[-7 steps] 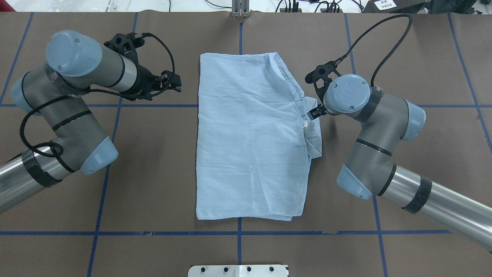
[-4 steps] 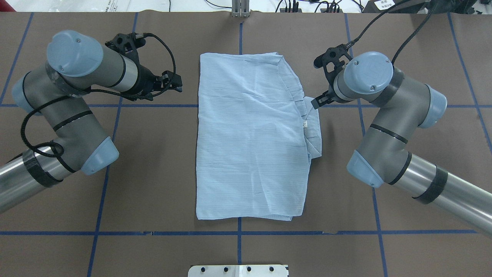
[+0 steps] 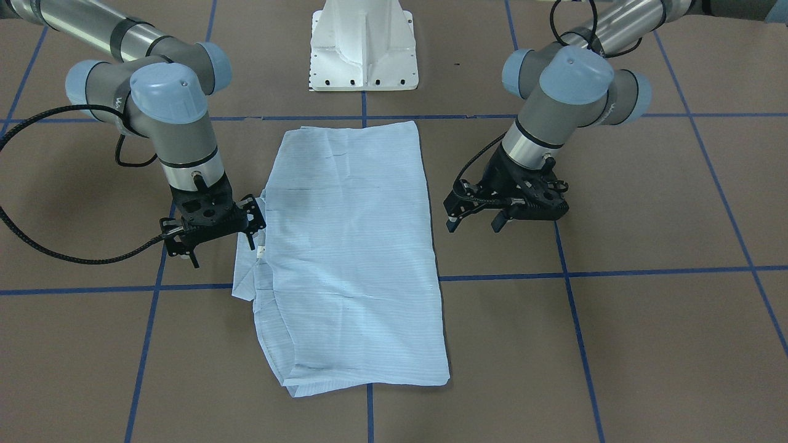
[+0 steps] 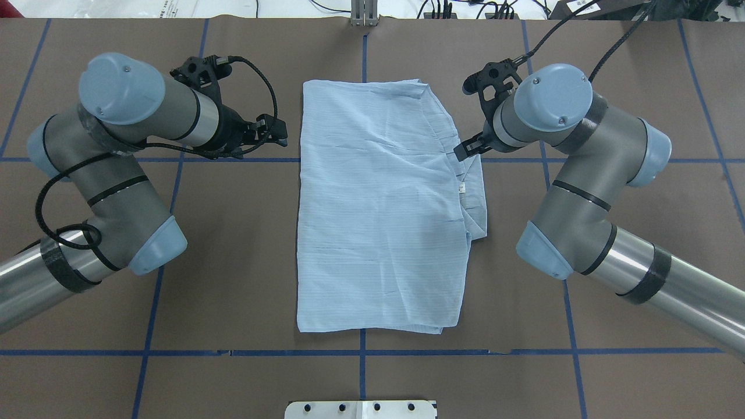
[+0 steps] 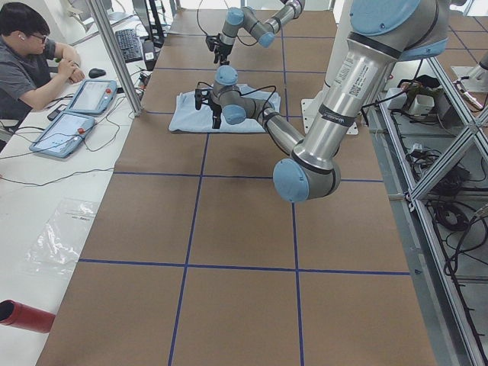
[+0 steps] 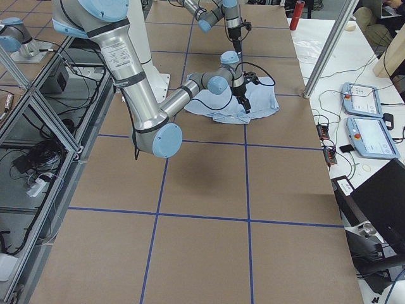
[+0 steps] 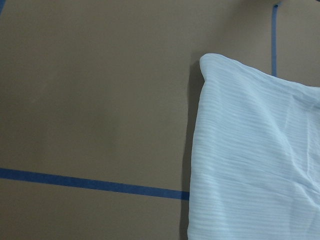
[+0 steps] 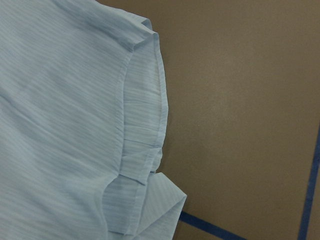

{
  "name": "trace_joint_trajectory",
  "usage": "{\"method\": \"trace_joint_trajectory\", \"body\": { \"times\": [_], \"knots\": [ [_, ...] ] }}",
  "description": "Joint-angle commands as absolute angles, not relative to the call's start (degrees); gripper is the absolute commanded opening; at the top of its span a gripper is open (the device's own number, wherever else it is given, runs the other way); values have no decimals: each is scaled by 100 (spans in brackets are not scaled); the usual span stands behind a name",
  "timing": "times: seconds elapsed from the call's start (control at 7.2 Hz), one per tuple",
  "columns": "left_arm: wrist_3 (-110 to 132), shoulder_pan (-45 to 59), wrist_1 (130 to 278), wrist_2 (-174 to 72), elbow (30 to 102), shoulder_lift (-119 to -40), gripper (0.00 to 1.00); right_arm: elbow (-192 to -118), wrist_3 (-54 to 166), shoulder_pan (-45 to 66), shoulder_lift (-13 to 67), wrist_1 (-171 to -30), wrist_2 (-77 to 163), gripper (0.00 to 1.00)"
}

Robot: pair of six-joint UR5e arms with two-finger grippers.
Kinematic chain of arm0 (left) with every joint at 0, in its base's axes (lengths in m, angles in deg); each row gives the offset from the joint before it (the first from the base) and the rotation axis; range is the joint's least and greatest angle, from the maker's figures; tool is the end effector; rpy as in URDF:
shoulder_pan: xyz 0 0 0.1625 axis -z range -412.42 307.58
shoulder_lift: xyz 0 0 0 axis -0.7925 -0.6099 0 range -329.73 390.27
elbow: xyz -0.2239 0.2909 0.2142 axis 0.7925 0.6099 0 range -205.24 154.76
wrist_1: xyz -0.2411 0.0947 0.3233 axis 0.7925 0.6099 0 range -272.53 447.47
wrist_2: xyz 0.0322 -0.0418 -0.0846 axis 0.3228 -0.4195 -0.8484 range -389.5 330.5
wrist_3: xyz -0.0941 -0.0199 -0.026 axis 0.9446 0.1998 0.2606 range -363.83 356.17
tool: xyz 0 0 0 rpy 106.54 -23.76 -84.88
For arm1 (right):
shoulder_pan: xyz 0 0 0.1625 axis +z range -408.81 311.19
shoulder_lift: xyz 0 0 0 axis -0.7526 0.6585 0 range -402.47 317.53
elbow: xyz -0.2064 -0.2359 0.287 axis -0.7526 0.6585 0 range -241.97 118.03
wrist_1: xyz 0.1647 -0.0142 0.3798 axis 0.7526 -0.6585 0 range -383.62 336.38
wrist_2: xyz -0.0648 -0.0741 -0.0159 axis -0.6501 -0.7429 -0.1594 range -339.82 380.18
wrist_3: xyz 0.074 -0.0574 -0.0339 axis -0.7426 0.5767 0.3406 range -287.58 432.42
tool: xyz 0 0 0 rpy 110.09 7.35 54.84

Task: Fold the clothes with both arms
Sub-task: 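Lower the left gripper to the shirt side edge nearest the robot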

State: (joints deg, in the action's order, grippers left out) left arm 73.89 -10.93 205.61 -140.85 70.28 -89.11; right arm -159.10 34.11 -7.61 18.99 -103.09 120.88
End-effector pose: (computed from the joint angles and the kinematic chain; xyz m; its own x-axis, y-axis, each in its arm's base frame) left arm 0.4287 -0.5087 0.2616 0.4113 -0.0995 -0.9061 0.2931 0.9557 0.0281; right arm -0.4218 -0.5220 0.3030 0.7517 -0.3667 0.5482 0.0699 0.8708 0.4867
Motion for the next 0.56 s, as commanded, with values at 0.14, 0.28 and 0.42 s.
{"method": "trace_joint_trajectory", "body": {
  "times": [0.14, 0.28, 0.42],
  "knots": [
    [8883, -2239, 20297, -13885, 7853, -8708, 100, -16723, 2176, -864, 2482, -10333, 12889, 100],
    [9106, -2697, 19861, -13457, 8029, -8715, 100, -16944, 1614, -960, 2694, -10342, 12925, 100],
    [9405, -3076, 19682, -13183, 8066, -8681, 100, -17112, 904, -1127, 2887, -10316, 12943, 100]
  ]
}}
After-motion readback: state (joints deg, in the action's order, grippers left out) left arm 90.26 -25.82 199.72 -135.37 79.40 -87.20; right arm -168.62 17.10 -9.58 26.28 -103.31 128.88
